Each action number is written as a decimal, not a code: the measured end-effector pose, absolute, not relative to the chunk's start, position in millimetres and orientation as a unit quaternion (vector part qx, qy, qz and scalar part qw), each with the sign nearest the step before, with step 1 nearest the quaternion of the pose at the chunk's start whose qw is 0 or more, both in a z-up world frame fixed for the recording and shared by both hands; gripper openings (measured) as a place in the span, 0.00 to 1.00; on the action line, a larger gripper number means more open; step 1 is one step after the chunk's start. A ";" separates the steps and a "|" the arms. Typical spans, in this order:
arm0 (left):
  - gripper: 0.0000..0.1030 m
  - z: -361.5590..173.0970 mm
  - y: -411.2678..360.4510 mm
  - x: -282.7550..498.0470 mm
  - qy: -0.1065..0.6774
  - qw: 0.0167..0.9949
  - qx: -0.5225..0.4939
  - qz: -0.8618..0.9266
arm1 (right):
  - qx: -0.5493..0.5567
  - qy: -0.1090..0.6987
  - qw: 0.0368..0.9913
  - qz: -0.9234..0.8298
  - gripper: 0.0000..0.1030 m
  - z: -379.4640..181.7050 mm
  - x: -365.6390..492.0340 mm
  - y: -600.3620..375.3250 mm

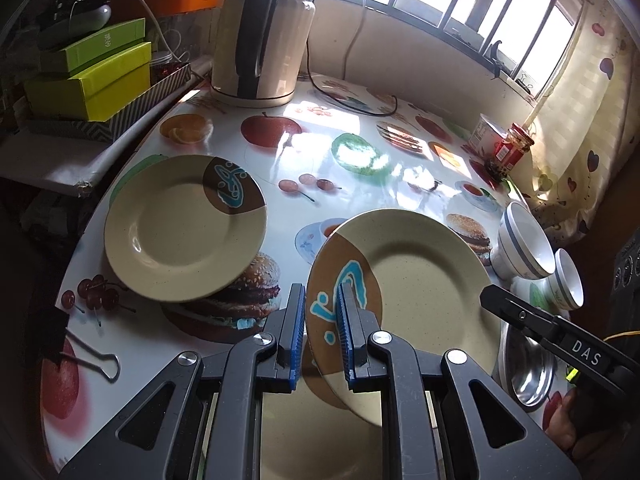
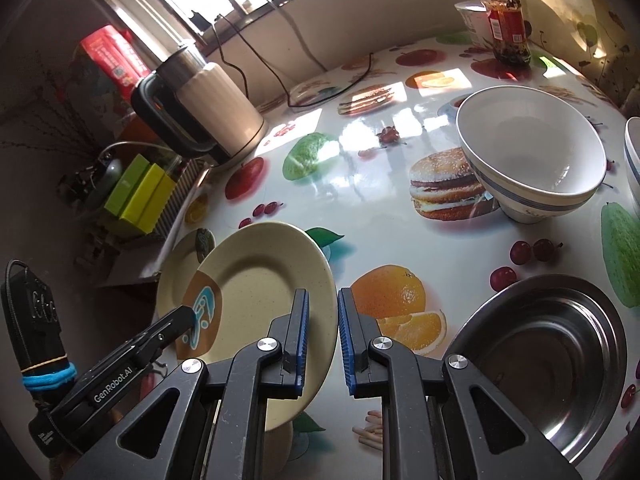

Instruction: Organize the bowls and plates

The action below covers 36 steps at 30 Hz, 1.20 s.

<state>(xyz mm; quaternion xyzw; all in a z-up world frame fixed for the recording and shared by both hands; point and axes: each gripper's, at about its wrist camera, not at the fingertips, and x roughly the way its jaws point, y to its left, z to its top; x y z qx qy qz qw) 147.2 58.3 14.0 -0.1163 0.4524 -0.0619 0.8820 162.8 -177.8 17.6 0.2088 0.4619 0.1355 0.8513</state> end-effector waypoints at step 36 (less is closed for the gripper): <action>0.16 -9.1 94.9 72.7 0.451 0.881 -0.141 -0.010 | 0.169 0.481 0.839 0.192 0.15 4.7 113.7 -138.3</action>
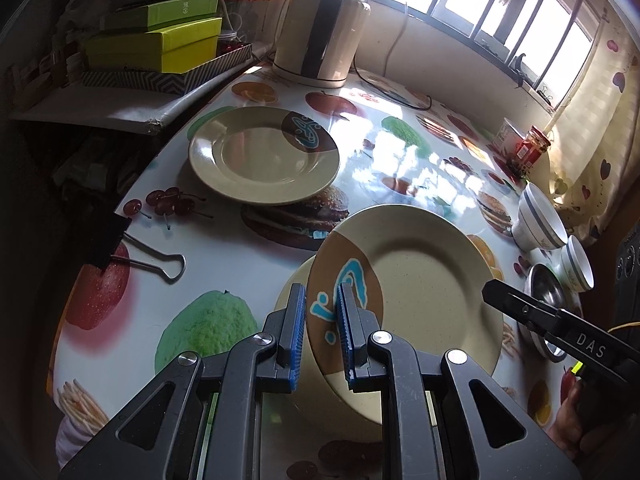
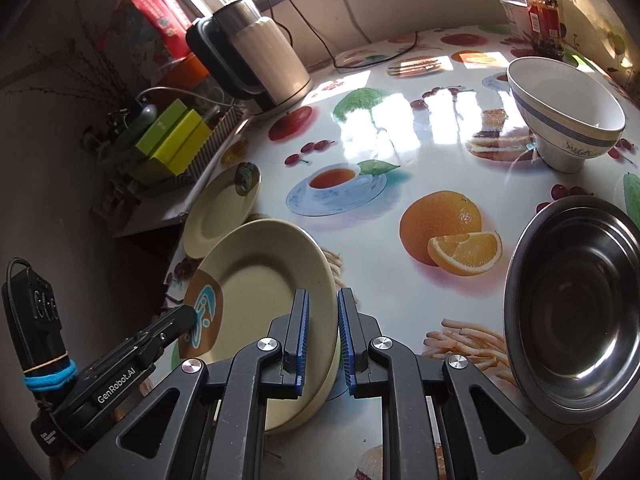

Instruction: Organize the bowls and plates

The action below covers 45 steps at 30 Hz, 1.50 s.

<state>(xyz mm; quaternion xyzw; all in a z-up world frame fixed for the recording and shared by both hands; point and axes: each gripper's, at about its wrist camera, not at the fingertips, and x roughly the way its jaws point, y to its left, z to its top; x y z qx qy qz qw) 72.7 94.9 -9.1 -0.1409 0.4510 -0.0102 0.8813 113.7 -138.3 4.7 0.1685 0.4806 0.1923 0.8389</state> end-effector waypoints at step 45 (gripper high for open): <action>0.16 -29.1 103.9 68.3 0.474 0.868 -0.147 0.011 | 0.137 0.503 0.829 0.203 0.29 -16.4 112.1 -116.3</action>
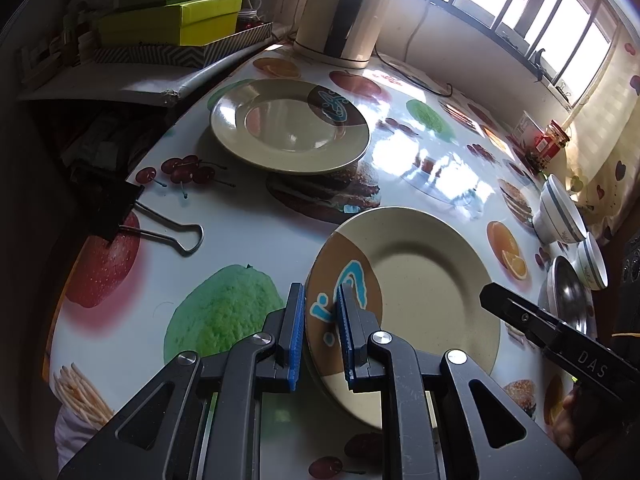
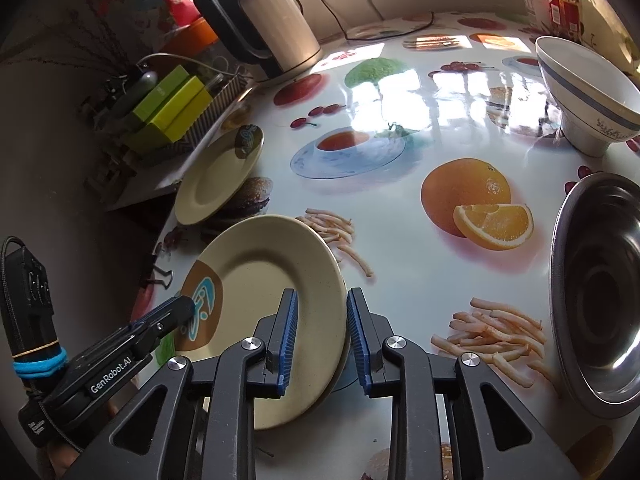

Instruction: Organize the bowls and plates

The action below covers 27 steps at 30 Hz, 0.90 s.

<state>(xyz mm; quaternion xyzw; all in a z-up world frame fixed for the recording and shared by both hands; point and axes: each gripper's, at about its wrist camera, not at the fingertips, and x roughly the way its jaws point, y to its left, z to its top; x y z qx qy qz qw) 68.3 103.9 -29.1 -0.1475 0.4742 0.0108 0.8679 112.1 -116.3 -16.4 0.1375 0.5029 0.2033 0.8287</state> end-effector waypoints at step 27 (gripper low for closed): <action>0.36 14.6 164.1 110.9 0.434 0.885 -0.165 0.042 | 0.069 0.436 0.870 0.217 0.49 50.7 167.3 -77.6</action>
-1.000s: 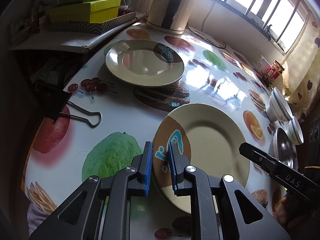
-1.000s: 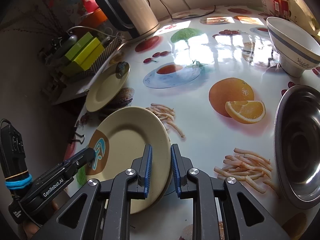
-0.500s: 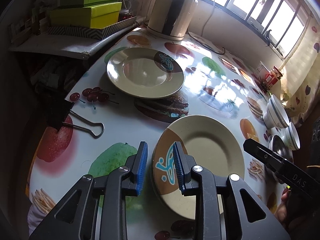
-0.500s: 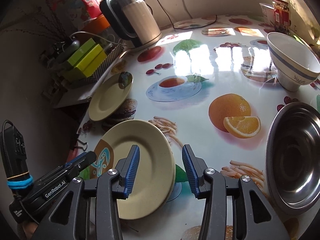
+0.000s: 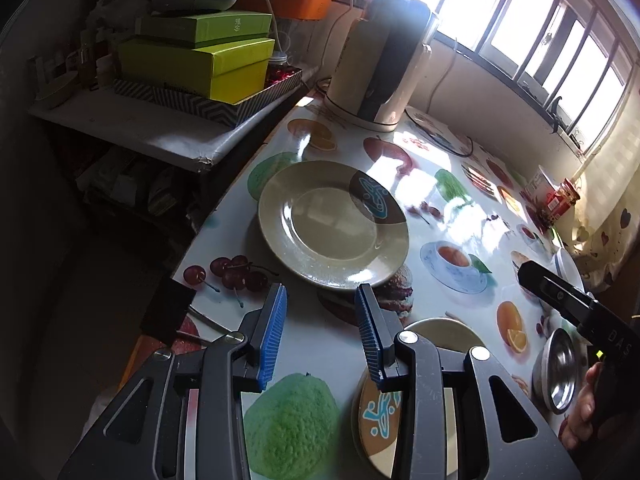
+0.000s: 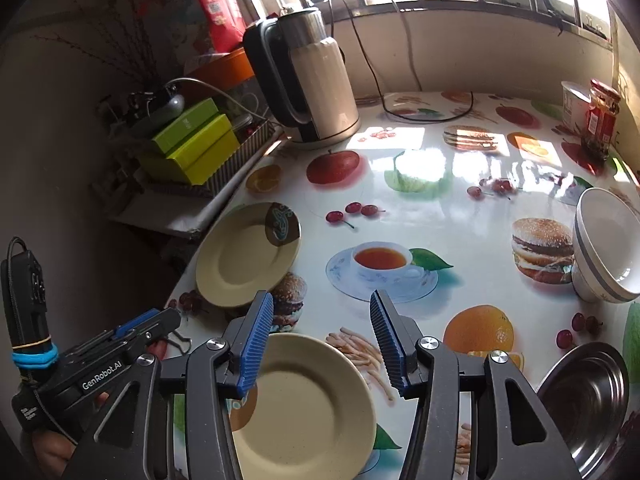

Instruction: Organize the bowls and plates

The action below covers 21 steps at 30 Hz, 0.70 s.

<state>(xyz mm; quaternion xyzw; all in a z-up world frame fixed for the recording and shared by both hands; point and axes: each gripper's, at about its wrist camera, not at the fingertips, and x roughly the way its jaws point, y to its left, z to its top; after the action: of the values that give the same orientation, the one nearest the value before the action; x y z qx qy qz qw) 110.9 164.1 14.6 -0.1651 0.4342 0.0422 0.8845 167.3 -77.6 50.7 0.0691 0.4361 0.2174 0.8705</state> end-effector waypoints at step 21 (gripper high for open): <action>0.36 -11.2 216.3 178.0 0.459 0.868 -0.176 0.071 | 0.026 0.480 0.836 0.266 0.49 13.2 273.8 -20.0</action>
<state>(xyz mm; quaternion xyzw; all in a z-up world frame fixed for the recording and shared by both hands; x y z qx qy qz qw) 178.0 216.3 -11.2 -0.1763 0.4587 0.0708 0.8680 273.8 -20.0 13.2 0.0263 0.4800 0.2655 0.8357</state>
